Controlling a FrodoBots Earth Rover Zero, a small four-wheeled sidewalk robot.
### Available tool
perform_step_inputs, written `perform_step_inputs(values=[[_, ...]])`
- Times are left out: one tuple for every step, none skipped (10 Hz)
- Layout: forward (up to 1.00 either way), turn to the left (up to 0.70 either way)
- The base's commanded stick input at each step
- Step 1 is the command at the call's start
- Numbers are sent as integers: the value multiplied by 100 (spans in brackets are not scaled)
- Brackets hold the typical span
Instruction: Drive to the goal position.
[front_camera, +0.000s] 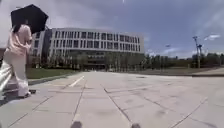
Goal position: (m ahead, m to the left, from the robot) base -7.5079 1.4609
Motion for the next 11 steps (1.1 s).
perform_step_inputs(values=[[70, 0], [70, 0], [70, 0], [70, 0], [70, 0], [70, 2], [70, 13], [70, 23], [70, 33], [70, 14], [70, 3]])
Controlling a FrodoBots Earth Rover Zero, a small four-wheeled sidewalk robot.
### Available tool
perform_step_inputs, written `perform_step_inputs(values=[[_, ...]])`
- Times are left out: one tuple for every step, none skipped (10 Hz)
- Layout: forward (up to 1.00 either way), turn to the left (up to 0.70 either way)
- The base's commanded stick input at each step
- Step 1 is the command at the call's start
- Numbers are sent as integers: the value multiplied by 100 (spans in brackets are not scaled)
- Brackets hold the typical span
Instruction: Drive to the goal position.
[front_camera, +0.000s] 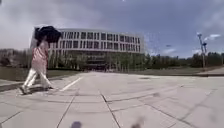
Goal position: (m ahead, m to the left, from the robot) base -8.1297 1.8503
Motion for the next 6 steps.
perform_step_inputs(values=[[70, 1], [70, 0], [70, 0], [70, 0], [70, 0], [70, 0]])
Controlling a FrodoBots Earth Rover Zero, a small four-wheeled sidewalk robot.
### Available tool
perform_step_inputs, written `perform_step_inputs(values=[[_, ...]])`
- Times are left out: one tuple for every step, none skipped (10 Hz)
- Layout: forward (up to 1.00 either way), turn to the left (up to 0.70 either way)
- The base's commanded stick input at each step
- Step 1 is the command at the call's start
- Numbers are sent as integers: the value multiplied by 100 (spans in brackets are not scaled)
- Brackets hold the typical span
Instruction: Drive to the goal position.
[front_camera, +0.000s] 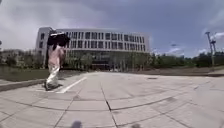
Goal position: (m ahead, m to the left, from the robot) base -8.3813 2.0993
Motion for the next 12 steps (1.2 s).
perform_step_inputs(values=[[70, 0], [70, 0], [70, 0], [70, 0], [70, 0], [70, 0], [70, 0], [70, 0], [70, 0], [70, 0], [70, 0], [70, 0]])
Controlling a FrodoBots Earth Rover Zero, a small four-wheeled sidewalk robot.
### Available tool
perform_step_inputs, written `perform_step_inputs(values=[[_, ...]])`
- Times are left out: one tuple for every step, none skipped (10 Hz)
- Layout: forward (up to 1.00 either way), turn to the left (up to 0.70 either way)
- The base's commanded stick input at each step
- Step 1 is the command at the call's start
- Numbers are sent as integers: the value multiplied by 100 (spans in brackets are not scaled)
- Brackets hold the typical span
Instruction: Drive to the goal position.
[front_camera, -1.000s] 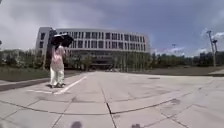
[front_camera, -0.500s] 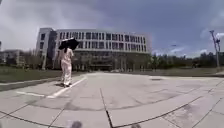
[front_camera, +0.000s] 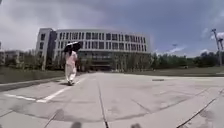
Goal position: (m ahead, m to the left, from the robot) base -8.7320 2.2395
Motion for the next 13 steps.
perform_step_inputs(values=[[70, 0], [70, 0], [70, 0], [70, 0], [70, 0], [70, 0], [70, 0], [70, 0], [70, 0], [70, 0], [70, 0], [70, 0], [70, 0]])
